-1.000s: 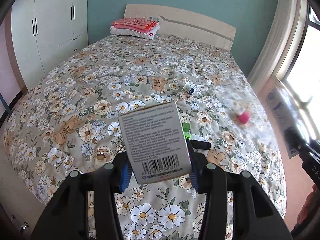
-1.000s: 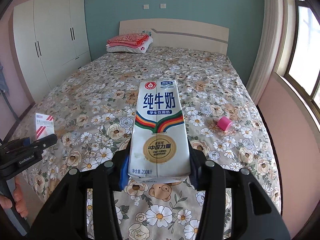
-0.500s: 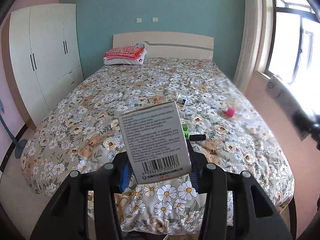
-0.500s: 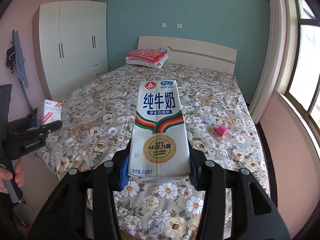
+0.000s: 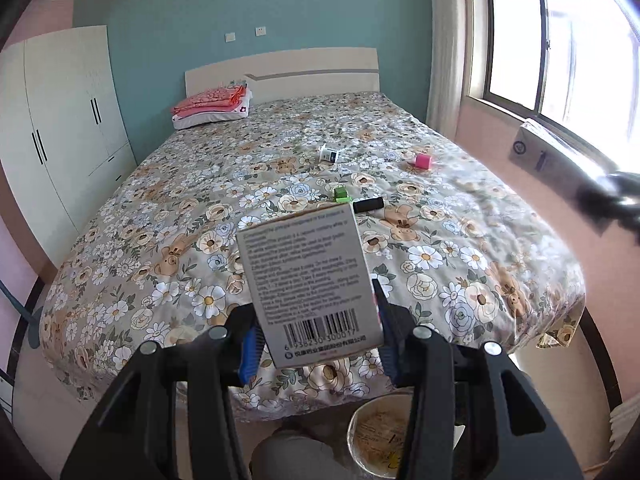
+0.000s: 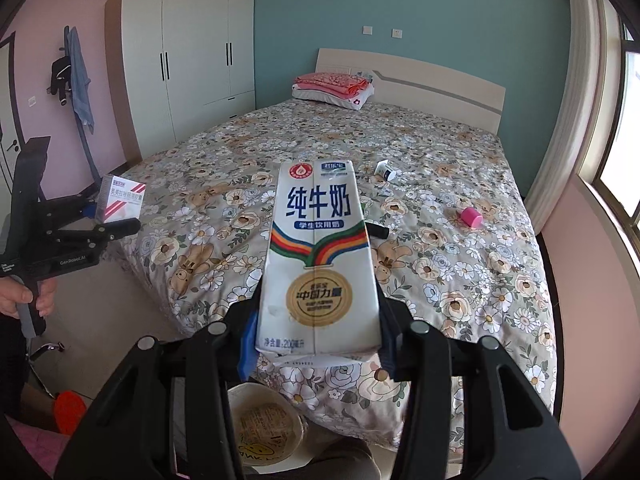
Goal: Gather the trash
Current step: 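Carry the white box and milk carton with both tools over the trash bin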
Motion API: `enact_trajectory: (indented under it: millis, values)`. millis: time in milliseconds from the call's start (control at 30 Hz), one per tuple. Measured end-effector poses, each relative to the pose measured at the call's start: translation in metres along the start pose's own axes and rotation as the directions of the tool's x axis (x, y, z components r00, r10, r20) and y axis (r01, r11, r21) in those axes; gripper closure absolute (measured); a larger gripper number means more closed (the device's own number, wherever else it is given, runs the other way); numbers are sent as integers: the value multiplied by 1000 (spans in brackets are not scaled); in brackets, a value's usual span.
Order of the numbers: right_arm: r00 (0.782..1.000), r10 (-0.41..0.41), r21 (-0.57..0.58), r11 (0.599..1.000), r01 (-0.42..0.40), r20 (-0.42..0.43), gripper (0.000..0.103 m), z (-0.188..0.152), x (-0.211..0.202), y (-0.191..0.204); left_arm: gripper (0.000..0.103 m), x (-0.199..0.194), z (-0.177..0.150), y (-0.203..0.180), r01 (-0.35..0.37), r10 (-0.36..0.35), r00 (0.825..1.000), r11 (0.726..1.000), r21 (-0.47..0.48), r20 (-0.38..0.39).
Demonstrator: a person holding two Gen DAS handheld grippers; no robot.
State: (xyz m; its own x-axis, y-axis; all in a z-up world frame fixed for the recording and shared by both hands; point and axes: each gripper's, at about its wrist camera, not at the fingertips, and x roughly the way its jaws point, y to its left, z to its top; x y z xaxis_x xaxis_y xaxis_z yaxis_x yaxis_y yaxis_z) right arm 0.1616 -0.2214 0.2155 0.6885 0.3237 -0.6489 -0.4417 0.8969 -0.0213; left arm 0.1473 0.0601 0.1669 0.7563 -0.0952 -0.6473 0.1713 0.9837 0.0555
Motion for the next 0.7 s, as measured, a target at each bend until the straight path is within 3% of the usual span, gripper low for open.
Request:
enact_trajectory:
  millis: [267, 433, 567, 700]
  values:
    - [997, 27, -14, 1000, -28, -72, 55, -59, 3, 19, 54, 15, -63, -4, 46, -43, 995, 998, 30, -93]
    - [987, 66, 7, 998, -65, -147, 55, -102, 24, 29, 54, 39, -103, -12, 86, -77, 980, 995, 42, -181]
    - [971, 104, 26, 995, -101, -216, 55, -140, 45, 42, 54, 61, -134, -28, 142, -122, 955, 988, 53, -270]
    - [947, 143, 54, 990, -133, -287, 55, -173, 72, 51, 54, 87, -166, -46, 205, -168, 914, 977, 62, -368]
